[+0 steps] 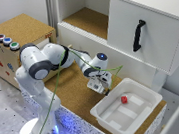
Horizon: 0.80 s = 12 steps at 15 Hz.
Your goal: Slide the yellow block to the left
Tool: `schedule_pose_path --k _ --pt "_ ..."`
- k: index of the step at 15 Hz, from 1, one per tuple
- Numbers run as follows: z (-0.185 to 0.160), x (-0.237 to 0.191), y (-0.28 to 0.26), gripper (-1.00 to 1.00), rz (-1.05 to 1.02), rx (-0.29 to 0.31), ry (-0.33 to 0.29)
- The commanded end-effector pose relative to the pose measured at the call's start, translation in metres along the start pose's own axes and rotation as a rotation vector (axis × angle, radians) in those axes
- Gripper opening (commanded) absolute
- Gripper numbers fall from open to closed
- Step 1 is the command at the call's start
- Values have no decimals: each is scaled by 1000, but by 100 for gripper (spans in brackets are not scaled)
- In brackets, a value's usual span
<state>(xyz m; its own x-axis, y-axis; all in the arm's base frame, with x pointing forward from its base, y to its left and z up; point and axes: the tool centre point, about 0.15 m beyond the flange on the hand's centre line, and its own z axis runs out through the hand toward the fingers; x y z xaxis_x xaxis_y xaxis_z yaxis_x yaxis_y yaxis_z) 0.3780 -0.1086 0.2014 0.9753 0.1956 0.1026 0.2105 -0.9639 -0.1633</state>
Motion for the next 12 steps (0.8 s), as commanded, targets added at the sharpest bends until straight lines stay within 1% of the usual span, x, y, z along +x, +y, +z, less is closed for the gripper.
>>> schedule_pose_path --k 1,6,8,9,10,12 --pt "1 -2 -41 -100 -39 26 38" --pt "-2 -7 -69 -100 -137 35 37" --pt "-10 -9 -73 -100 -167 12 50" --pt "-22 -7 -73 -100 -160 9 62" --pt "-34 -5 -75 100 -168 -7 65" --pt "-62 -3 -79 100 -169 -3 81"
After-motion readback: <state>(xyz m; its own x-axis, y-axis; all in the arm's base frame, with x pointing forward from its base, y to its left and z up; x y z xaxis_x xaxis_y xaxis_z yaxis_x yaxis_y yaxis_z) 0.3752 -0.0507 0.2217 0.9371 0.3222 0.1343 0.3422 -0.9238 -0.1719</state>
